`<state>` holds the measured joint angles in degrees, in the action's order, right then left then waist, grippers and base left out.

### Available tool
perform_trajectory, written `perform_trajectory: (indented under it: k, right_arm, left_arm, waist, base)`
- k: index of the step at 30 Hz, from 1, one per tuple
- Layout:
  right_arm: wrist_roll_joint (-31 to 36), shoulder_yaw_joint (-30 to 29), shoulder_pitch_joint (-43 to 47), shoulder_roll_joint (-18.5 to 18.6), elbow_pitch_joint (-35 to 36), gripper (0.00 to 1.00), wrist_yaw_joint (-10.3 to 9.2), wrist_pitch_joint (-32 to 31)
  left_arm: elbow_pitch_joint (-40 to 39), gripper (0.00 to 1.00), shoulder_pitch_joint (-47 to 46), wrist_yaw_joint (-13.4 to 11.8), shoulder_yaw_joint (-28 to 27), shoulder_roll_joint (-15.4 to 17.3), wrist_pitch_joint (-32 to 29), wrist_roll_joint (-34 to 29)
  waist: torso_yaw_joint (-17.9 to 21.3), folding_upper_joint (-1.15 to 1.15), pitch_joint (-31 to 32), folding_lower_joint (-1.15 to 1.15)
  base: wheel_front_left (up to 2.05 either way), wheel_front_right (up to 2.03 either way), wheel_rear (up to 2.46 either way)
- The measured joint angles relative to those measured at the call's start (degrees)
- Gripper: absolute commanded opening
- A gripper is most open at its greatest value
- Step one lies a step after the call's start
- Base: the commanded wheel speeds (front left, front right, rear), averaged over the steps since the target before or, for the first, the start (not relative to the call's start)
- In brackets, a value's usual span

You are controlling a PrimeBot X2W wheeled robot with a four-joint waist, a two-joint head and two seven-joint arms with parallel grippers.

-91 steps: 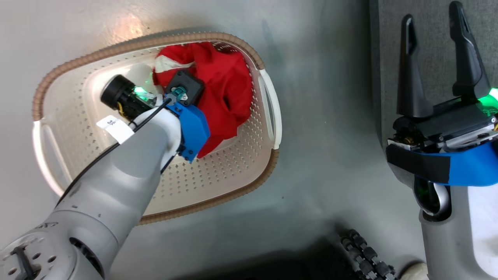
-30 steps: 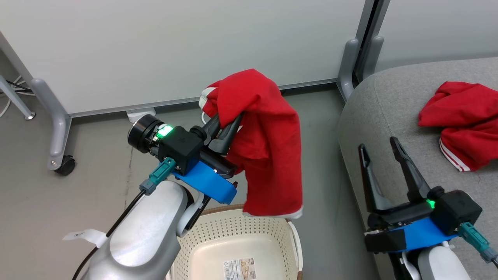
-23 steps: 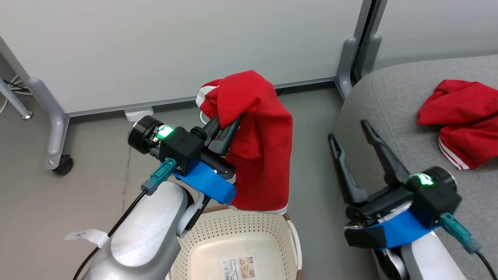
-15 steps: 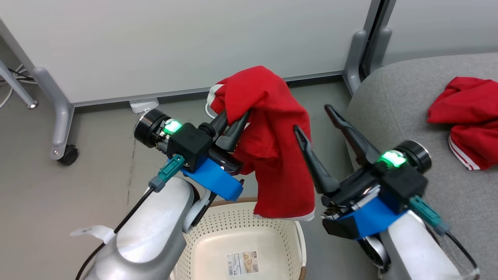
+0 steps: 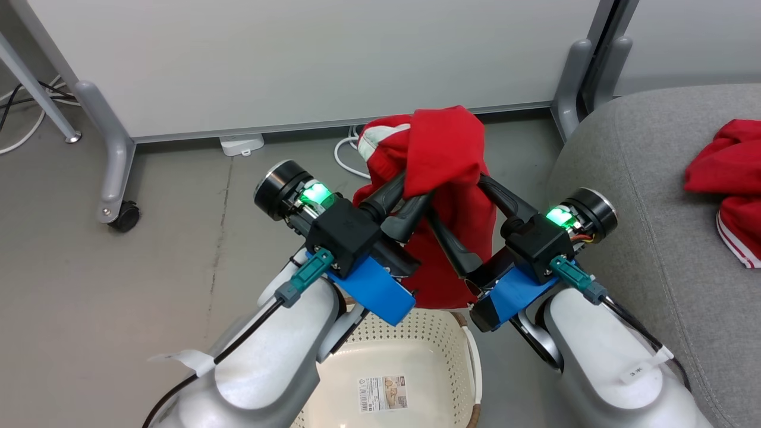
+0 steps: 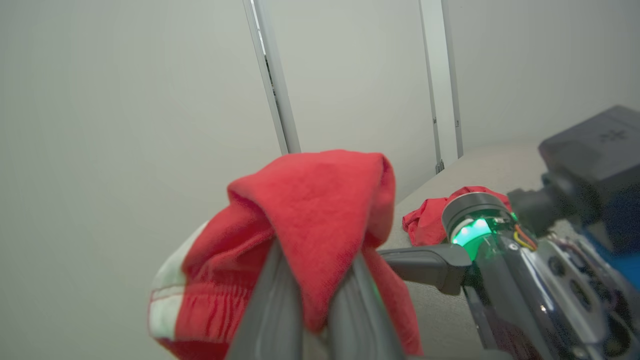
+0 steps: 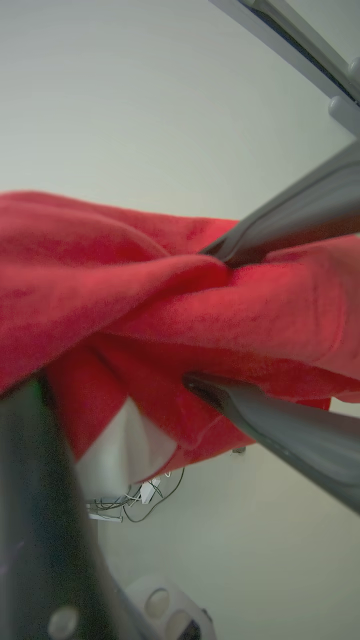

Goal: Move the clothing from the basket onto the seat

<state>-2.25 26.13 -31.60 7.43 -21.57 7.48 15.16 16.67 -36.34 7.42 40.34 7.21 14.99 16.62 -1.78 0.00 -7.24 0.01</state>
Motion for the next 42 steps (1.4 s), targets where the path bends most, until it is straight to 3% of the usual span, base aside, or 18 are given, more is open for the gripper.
perform_trajectory:
  k: [4, 5, 6, 7, 32, 33, 34, 35, 42]
  right_arm:
    - [-0.97, 0.31, -0.68, -1.36, -3.41, 1.0, 0.01, -0.02]
    - [-1.34, 0.33, -0.82, -1.62, -3.9, 0.85, 0.01, -0.02]
    - [-1.49, 0.49, -0.87, -1.8, -4.47, 0.37, 0.01, -0.02]
    - [-1.88, 0.79, -0.87, -2.03, -4.94, 0.0, 0.01, -0.02]
    - [-5.32, 0.81, -0.77, -2.71, -4.21, 0.0, 0.01, -0.02]
    - [-5.39, 0.74, -0.77, -2.71, -4.21, 0.0, 0.01, -0.02]
    - [-5.43, 0.58, -0.75, -2.71, -4.21, 0.0, 0.01, -0.02]
    - [-5.59, 0.35, -0.74, -2.71, -4.22, 0.0, 0.01, -0.02]
    - [-7.11, -5.28, -0.07, -2.87, -4.74, 0.0, 0.01, -0.02]
  left_arm:
    - [-0.89, 0.0, -0.31, 0.0, 1.35, -0.41, 0.0, 0.04]
    - [-0.97, 0.0, -0.43, 0.0, 1.55, -0.44, 0.0, 0.1]
    - [-1.08, 0.0, -0.53, 0.0, 1.69, -0.43, 0.0, 0.15]
    - [-1.11, 0.0, -0.64, 0.01, 1.79, -0.42, 0.0, 0.29]
    - [0.15, 0.0, -1.05, 0.01, 1.46, -0.13, 0.01, 0.88]
    - [0.54, 0.2, -1.02, 0.01, 1.36, -0.24, 0.01, 1.48]
    - [1.05, 0.75, -1.02, 0.01, 1.41, -0.27, 0.01, 1.57]
    - [1.59, 1.0, -1.02, 0.01, 1.51, -0.24, 0.02, 1.52]
    - [3.3, 1.0, -1.03, 0.01, 2.8, -0.42, 0.07, 0.63]
  waist:
    - [-0.58, 0.0, -0.25, 0.0]
    - [-0.69, 0.0, -0.32, 0.0]
    - [-0.79, 0.0, -0.38, 0.0]
    - [-0.86, 0.0, -0.45, 0.0]
    - [-0.76, 0.0, -1.14, 0.0]
    - [-0.78, 0.0, -1.15, 0.0]
    - [-0.79, 0.0, -1.15, 0.0]
    - [-0.82, 0.0, -1.15, 0.0]
    - [-1.19, 0.0, -1.69, 0.0]
  base:
    - [0.0, 0.0, 0.0]
    - [0.0, 0.0, 0.0]
    - [0.0, 0.0, 0.0]
    - [0.0, 0.0, 0.0]
    - [0.0, 0.0, 0.0]
    - [0.0, 0.0, 0.0]
    - [0.0, 0.0, 0.0]
    - [0.0, 0.0, 0.0]
    - [0.0, 0.0, 0.0]
